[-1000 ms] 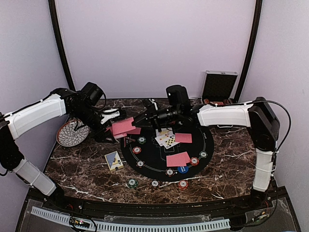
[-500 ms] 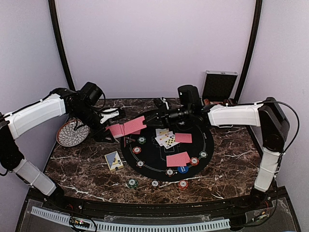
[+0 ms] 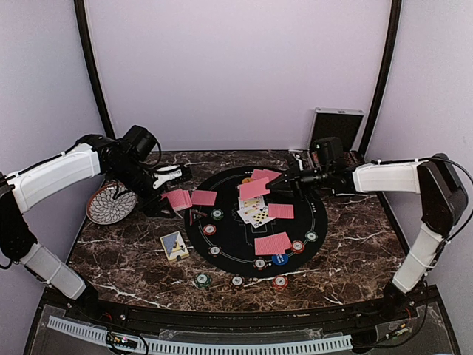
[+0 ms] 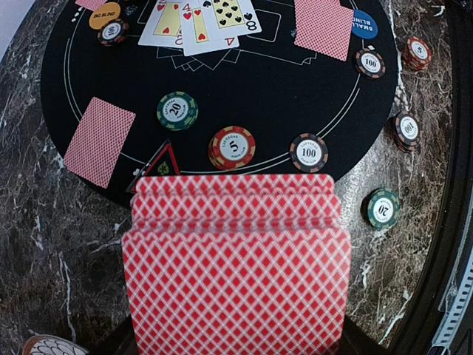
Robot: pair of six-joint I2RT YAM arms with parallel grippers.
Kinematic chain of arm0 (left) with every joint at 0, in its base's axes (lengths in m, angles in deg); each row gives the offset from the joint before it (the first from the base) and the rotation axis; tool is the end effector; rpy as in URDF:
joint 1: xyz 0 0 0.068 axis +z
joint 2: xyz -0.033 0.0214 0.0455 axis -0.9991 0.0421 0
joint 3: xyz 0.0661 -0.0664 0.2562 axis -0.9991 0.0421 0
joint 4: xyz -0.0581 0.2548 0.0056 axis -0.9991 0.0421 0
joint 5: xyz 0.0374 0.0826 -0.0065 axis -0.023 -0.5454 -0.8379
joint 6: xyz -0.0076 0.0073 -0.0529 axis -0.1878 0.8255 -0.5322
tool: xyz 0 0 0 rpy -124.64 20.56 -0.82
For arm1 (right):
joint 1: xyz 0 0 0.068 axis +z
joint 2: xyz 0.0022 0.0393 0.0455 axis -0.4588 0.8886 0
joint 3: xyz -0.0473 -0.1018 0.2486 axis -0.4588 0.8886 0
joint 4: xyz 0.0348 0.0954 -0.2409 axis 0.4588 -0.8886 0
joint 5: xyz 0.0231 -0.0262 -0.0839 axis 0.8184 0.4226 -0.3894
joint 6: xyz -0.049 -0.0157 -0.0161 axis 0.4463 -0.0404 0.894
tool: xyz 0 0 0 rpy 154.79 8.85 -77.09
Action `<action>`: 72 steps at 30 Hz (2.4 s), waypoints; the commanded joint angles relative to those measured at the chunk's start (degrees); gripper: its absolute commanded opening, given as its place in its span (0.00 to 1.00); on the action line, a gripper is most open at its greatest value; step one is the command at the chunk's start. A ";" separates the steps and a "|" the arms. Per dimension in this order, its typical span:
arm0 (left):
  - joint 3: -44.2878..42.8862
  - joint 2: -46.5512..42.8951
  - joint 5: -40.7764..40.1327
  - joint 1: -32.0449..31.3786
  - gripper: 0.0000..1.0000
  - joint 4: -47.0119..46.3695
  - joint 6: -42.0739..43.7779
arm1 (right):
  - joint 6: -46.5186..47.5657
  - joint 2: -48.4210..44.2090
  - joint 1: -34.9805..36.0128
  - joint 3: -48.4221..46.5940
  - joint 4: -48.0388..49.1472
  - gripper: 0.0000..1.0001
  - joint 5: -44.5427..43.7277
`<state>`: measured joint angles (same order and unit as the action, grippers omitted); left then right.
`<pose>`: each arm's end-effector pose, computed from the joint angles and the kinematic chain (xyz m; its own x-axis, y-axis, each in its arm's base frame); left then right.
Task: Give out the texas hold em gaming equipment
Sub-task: Place the poker card in the community card area, then place the face-down deck piles at the center of the board.
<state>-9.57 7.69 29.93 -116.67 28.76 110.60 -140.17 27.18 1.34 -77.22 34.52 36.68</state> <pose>0.2545 -0.1537 0.2962 -0.2495 0.7949 -0.5530 0.9284 0.3587 0.0968 0.3135 0.2027 0.2319 -0.9884 0.0848 -0.1263 -0.0939 0.3132 0.9450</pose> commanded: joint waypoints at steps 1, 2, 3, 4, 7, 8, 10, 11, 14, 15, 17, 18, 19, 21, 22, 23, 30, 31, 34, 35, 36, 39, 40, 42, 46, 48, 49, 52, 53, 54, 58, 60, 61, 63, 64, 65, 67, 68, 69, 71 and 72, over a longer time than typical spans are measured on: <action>-0.75 -1.41 0.59 0.38 0.00 -0.50 0.58 | 6.43 -2.13 -4.61 3.64 -3.61 0.00 -1.05; -0.75 -1.41 0.59 0.41 0.00 -0.45 0.58 | 8.15 -2.00 -5.61 3.90 -5.71 0.00 -2.17; -0.75 -1.41 0.54 0.38 0.00 -0.44 0.58 | 10.19 -1.71 -6.51 3.83 -7.58 0.00 -2.98; -0.75 -1.41 0.51 0.36 0.00 -0.43 0.58 | 11.62 -1.47 -7.36 4.01 -8.70 0.00 -3.50; -0.56 -1.41 0.35 0.38 0.00 -0.41 0.60 | 14.55 -0.66 -9.56 4.42 -11.88 0.00 -6.21; -0.50 -1.37 0.33 0.41 0.00 -0.41 0.59 | 15.33 -0.15 -10.02 4.32 -12.74 0.00 -6.98; -0.55 -1.34 0.39 0.43 0.00 -0.41 0.54 | 17.17 1.18 -10.51 3.37 -14.76 0.00 -9.03; -0.61 -1.33 0.40 0.43 0.00 -0.41 0.50 | 18.33 1.98 -10.53 2.59 -16.21 0.00 -10.17; -0.66 -1.38 0.44 0.47 0.00 -0.41 0.49 | 20.65 4.29 -10.49 0.75 -19.02 0.00 -13.69; -0.62 -1.34 0.44 0.46 0.00 -0.41 0.43 | 21.72 5.07 -10.48 -0.19 -20.66 0.00 -15.84; -0.54 -1.50 0.39 0.43 0.00 -0.41 0.33 | 23.20 6.55 -10.58 -1.20 -22.58 0.00 -17.48; -0.41 -1.59 0.36 0.43 0.00 -0.41 0.32 | 23.42 7.32 -10.61 -1.25 -22.43 0.00 -17.40; -0.32 -1.72 0.26 0.47 0.00 -0.52 0.30 | 23.42 7.95 -10.62 -1.30 -22.36 0.00 -17.55; 0.31 -2.01 0.23 0.58 0.00 -0.91 0.27 | 23.94 9.18 -10.63 -1.43 -22.81 0.00 -18.96; 0.44 -2.09 0.19 0.66 0.00 -1.10 0.20 | 24.05 9.53 -10.63 -1.39 -23.04 0.00 -19.72; 0.65 -2.15 0.22 0.72 0.00 -1.15 0.18 | 24.10 9.69 -10.63 -1.25 -23.13 0.00 -20.35; 2.02 -2.21 -1.12 1.44 0.00 -2.79 -0.91 | 25.26 9.48 -10.63 -0.71 -25.11 0.00 -23.32; 2.45 -2.16 -1.66 1.55 0.00 -3.01 -1.20 | 25.31 9.43 -10.60 -0.75 -25.37 0.01 -23.55; 3.47 -1.97 -3.07 2.40 0.00 -4.33 -2.06 | 25.46 9.11 -10.46 -0.91 -26.23 0.20 -24.42; 4.06 -1.96 -3.31 2.60 0.00 -4.65 -2.28 | 25.55 8.85 -10.33 -1.09 -26.63 0.27 -25.06; 4.34 -1.94 -3.97 3.01 0.00 -5.34 -2.73 | 25.73 8.48 -10.09 -1.47 -27.28 0.33 -26.19; 5.55 -1.56 -5.77 3.63 0.00 -6.56 -3.60 | 26.24 7.32 -9.46 -2.67 -29.08 0.42 -28.57; 5.83 -1.36 -6.76 3.89 0.00 -7.55 -4.38 | 26.18 6.87 -9.22 -3.09 -29.59 0.46 -29.16; 6.82 -0.76 -8.24 4.46 0.00 -8.81 -5.88 | 25.93 5.47 -8.88 -3.74 -30.36 0.53 -30.46; 8.10 1.04 -10.31 5.49 0.00 -11.38 -9.45 | 24.87 2.21 -8.69 -4.26 -30.89 0.59 -33.00; 8.46 1.94 -10.37 6.05 0.00 -12.37 -11.63 | 24.19 0.37 -8.59 -4.19 -30.86 0.62 -34.07; 8.65 2.54 -10.38 6.25 0.00 -12.87 -12.29 | 23.83 -0.63 -8.60 -4.06 -30.82 0.65 -34.52; 9.63 3.83 -12.09 6.43 0.00 -13.98 -15.32 | 23.07 -3.24 -8.51 -3.68 -30.78 0.69 -35.80; 9.89 4.31 -13.02 6.63 0.00 -14.57 -16.34 | 22.93 -3.84 -8.45 -3.66 -30.86 0.69 -35.94; 10.41 4.48 -13.38 6.78 0.00 -14.78 -16.71 | 22.81 -4.38 -8.37 -3.72 -30.91 0.69 -36.13; 13.22 3.83 -14.70 7.55 0.00 -16.05 -17.16 | 22.55 -5.53 -7.92 -3.91 -31.53 0.70 -36.58; 15.64 2.66 -15.28 7.80 0.00 -17.74 -16.39 | 22.46 -5.69 -7.67 -3.92 -31.61 0.70 -36.45; 17.26 2.25 -15.73 7.89 0.00 -18.17 -15.75 | 22.40 -5.64 -7.51 -3.92 -31.58 0.71 -36.40; 19.90 0.93 -15.96 8.11 0.00 -19.38 -14.35 | 22.34 -5.56 -7.36 -4.08 -31.67 0.71 -36.30; 21.00 -0.17 -16.08 8.26 0.00 -20.60 -13.78 | 22.25 -5.44 -7.26 -4.16 -31.69 0.71 -36.17; 22.93 -0.70 -16.30 8.39 0.00 -21.23 -12.88 | 22.19 -5.35 -7.16 -4.30 -31.70 0.71 -36.04; 25.32 -2.15 -16.37 8.93 0.00 -22.31 -11.52 | 22.05 -5.34 -6.98 -4.35 -31.64 0.71 -35.79; 25.91 -2.85 -16.37 9.50 0.00 -22.58 -11.14 | 22.09 -5.34 -6.90 -4.50 -31.71 0.71 -35.72; 26.90 -3.27 -16.42 9.88 0.00 -22.61 -10.59 | 22.13 -5.26 -6.79 -4.71 -31.96 0.71 -35.75; 27.80 -4.51 -16.03 11.21 0.00 -22.34 -9.77 | 22.29 -5.21 -6.72 -5.16 -32.39 0.71 -35.73; 28.11 -5.26 -15.68 11.96 0.00 -21.91 -9.52 | 22.29 -5.25 -6.64 -5.33 -32.62 0.71 -35.71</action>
<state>17.03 6.53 14.15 -107.01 8.67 98.44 -117.61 22.74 -5.90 -80.23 2.28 1.21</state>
